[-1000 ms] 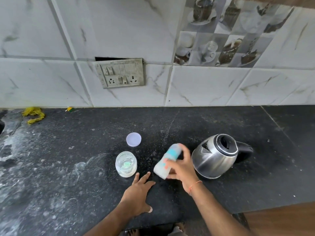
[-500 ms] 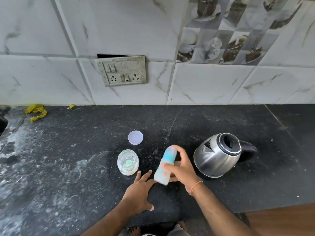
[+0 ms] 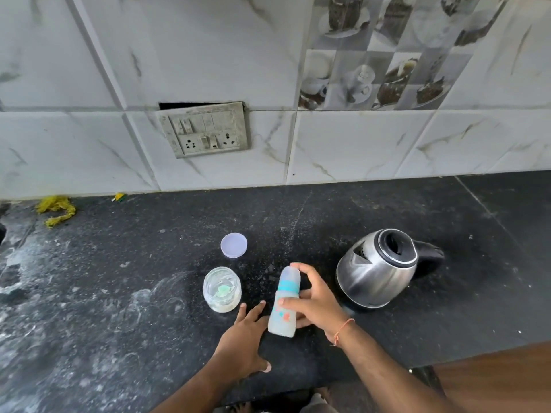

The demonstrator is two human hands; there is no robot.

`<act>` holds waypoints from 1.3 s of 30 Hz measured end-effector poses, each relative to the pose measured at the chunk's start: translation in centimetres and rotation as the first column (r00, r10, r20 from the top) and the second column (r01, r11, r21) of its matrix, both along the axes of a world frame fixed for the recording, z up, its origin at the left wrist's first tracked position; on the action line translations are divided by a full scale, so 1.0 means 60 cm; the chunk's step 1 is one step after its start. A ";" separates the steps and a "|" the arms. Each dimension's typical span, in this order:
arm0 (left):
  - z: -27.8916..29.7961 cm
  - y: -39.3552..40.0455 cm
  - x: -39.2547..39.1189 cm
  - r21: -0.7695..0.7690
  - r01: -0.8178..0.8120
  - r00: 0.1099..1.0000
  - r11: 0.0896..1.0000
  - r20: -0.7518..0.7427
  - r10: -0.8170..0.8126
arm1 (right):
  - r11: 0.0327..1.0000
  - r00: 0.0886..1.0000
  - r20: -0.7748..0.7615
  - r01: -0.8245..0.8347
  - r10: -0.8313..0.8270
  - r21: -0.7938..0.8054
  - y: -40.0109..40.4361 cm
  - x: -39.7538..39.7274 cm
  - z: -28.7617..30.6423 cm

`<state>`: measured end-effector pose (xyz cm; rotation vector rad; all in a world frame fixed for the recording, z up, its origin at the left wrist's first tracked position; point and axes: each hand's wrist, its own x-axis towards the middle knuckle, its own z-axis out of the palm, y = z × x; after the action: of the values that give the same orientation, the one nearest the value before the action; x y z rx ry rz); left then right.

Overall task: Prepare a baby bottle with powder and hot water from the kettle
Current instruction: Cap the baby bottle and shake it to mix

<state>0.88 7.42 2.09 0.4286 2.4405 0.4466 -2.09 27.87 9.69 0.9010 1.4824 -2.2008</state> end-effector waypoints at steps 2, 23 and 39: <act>-0.001 0.001 -0.002 -0.011 0.009 1.000 1.000 -0.005 -0.009 | 0.991 0.992 -0.120 0.042 -0.026 0.129 0.000 0.000 0.001; 0.001 0.004 0.003 -0.006 0.001 1.000 1.000 -0.016 -0.001 | 0.987 0.993 -0.072 0.098 -0.089 0.124 0.019 0.009 0.004; -0.001 0.009 0.004 -0.026 -0.009 1.000 1.000 -0.014 0.009 | 0.988 0.988 -0.108 0.122 -0.112 0.097 0.020 -0.001 0.011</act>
<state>1.15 7.94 2.01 0.4111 2.4593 0.4161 -2.17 29.05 10.33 0.9432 1.6424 -2.3034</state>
